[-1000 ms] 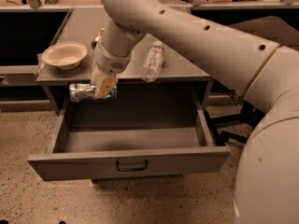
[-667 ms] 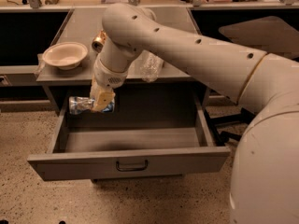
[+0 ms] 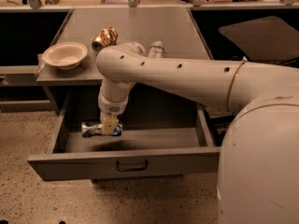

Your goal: Place redbull can into top drawer

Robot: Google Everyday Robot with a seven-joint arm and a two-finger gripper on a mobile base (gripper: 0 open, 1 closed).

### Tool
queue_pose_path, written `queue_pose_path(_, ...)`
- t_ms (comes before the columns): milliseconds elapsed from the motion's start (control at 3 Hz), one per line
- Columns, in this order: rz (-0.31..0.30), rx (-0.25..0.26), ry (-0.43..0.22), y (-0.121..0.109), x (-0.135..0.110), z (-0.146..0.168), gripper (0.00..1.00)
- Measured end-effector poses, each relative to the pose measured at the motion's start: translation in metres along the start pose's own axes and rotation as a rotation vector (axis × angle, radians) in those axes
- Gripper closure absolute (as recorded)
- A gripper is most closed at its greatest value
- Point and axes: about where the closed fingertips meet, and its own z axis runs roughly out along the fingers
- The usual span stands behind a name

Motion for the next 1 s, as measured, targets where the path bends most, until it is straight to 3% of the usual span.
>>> queue_pose_path(333,0.058,0.008,0.048,0.012,0.019,0.032,0.82)
queue_pose_path(667,0.063,-0.002,0.078,0.017,0.024,0.055,0.59)
queue_pose_path(1000,0.063,-0.003,0.082,0.018,0.024,0.057,0.36)
